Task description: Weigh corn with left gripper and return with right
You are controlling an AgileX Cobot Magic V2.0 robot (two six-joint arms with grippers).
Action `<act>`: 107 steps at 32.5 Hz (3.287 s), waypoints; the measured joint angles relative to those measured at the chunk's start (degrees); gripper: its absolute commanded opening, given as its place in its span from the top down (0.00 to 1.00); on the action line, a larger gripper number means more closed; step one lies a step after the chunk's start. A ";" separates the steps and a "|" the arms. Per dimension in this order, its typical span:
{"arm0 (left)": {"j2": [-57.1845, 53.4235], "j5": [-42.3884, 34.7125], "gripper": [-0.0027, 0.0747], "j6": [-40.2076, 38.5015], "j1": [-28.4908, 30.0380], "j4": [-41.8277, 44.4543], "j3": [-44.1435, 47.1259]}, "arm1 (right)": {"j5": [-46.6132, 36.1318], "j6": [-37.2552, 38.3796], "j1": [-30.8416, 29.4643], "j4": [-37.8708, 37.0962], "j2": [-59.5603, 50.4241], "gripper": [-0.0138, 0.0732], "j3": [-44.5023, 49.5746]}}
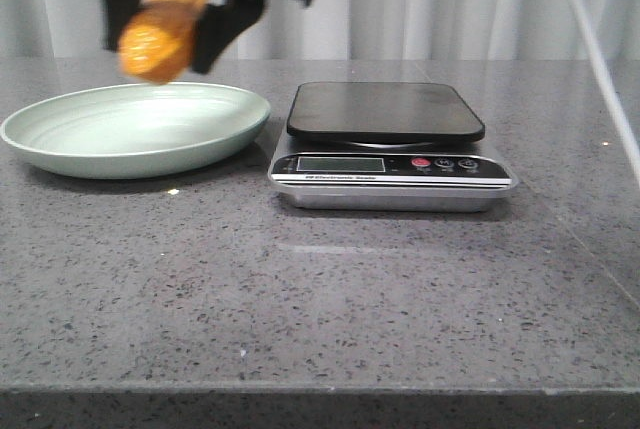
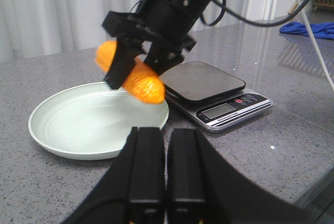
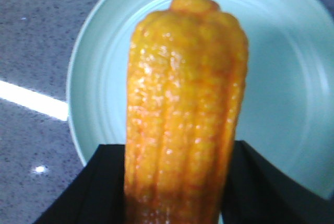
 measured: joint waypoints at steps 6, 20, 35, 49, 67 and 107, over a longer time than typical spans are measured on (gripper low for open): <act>0.00 0.00 0.80 0.00 0.00 0.00 0.00 | -2.39 -0.53 -0.08 2.43 3.26 0.52 0.00; 0.00 0.00 0.80 0.00 0.00 0.00 0.00 | -2.95 -1.45 -0.20 2.54 4.07 0.17 0.00; 0.00 0.00 0.80 0.00 0.00 0.00 0.00 | -0.83 -1.76 -3.97 2.75 -2.61 0.17 0.00; 0.00 0.00 0.80 0.00 0.00 0.00 0.00 | 15.08 -21.77 -18.13 1.85 -20.70 0.17 0.76; 0.00 0.00 0.80 0.00 0.00 0.00 0.00 | -1.40 -26.73 -24.32 -2.64 -60.83 0.17 47.39; 0.00 0.00 0.80 0.00 0.00 0.00 0.00 | -33.95 -26.86 -24.32 -7.59 -112.74 0.67 94.17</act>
